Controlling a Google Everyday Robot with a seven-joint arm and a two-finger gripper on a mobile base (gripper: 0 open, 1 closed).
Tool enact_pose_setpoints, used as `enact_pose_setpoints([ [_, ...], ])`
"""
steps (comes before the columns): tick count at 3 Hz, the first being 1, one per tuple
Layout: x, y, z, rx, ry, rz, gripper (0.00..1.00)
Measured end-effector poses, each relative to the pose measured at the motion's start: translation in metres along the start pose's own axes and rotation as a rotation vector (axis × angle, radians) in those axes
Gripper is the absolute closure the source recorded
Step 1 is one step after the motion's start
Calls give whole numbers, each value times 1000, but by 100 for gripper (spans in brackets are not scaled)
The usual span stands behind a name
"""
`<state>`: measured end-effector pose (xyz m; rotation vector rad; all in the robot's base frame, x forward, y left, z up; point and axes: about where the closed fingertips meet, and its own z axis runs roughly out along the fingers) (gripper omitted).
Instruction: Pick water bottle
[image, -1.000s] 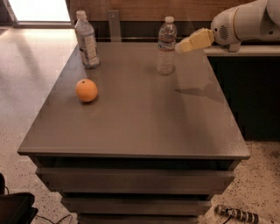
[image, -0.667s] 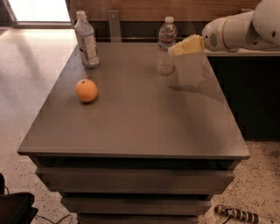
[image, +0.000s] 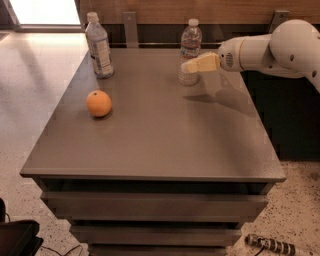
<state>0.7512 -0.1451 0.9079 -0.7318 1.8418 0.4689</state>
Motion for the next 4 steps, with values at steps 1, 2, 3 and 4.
enact_pose_setpoints([
  [1, -3, 2, 14, -32, -66, 0, 0],
  [2, -11, 2, 25, -63, -134, -13, 0],
  [3, -15, -1, 38, -92, -178, -19, 15],
  [4, -15, 0, 40, -94, -179, -20, 38],
])
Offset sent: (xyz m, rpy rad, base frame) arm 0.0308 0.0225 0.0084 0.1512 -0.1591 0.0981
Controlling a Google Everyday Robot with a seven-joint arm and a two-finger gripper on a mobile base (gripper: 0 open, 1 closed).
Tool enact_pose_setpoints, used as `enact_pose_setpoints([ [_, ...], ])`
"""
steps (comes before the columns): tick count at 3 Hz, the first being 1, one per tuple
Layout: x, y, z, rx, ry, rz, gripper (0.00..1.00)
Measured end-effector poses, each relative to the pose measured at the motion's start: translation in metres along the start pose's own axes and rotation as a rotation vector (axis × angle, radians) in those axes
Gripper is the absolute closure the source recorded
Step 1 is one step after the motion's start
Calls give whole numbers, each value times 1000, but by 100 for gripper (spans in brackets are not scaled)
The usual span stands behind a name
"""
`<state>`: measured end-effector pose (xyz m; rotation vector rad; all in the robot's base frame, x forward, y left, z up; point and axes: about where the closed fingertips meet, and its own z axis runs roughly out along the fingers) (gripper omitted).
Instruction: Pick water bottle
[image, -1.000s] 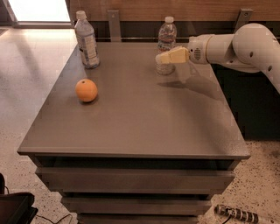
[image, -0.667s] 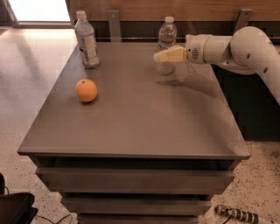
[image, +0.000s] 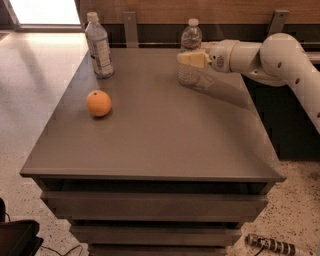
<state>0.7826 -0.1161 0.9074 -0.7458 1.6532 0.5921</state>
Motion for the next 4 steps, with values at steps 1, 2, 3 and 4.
enact_pose_setpoints([
  [1, 0, 2, 3, -5, 0, 0, 61],
  [2, 1, 4, 5, -9, 0, 1, 85],
  [3, 1, 6, 8, -14, 1, 1, 100],
  [4, 1, 6, 8, -14, 1, 1, 100],
])
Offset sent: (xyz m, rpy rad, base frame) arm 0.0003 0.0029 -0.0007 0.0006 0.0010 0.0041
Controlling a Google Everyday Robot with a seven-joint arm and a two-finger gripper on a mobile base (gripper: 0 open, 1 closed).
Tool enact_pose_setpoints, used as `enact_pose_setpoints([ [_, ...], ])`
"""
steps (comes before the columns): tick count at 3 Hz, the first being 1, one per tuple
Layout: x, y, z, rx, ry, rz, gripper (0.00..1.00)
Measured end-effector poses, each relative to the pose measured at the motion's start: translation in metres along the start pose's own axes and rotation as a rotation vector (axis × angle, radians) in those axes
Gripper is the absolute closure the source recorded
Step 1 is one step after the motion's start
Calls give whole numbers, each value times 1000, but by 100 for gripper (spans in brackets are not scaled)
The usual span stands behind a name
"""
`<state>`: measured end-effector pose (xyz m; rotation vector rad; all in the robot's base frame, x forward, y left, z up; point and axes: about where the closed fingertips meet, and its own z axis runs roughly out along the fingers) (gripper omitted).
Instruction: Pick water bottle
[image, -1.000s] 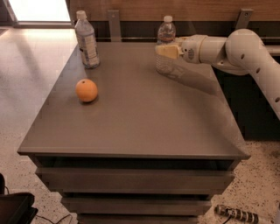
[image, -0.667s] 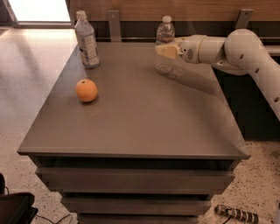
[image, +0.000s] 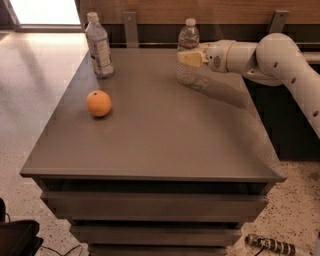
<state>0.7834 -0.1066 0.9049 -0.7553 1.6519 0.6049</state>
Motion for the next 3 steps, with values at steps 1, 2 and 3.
enact_pose_setpoints([
  [1, -15, 3, 3, -16, -4, -28, 100],
  [2, -38, 4, 2, -23, -13, -68, 100],
  [3, -70, 7, -2, -18, -12, -126, 100],
])
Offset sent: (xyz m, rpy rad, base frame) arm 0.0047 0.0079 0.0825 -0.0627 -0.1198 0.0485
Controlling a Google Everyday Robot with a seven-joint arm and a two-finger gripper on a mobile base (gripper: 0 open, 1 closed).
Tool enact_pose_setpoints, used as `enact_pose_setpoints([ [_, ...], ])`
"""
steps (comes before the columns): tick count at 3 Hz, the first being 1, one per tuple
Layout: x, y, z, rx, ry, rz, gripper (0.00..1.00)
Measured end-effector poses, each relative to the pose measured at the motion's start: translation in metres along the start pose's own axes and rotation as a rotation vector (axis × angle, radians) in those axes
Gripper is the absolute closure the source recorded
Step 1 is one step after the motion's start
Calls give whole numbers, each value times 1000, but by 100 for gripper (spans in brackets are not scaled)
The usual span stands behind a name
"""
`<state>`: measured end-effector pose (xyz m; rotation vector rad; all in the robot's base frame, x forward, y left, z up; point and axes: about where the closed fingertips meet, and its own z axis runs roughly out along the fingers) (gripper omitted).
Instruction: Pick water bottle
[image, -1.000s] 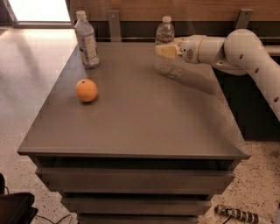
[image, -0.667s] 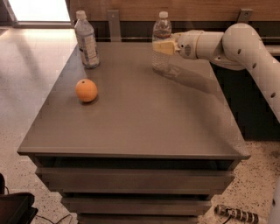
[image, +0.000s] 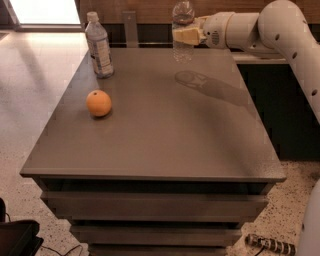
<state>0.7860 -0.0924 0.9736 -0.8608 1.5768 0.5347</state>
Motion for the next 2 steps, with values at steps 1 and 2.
enact_pose_setpoints([
  [1, -28, -1, -6, 11, 10, -53, 100],
  [2, -48, -2, -10, 15, 18, -83, 100],
])
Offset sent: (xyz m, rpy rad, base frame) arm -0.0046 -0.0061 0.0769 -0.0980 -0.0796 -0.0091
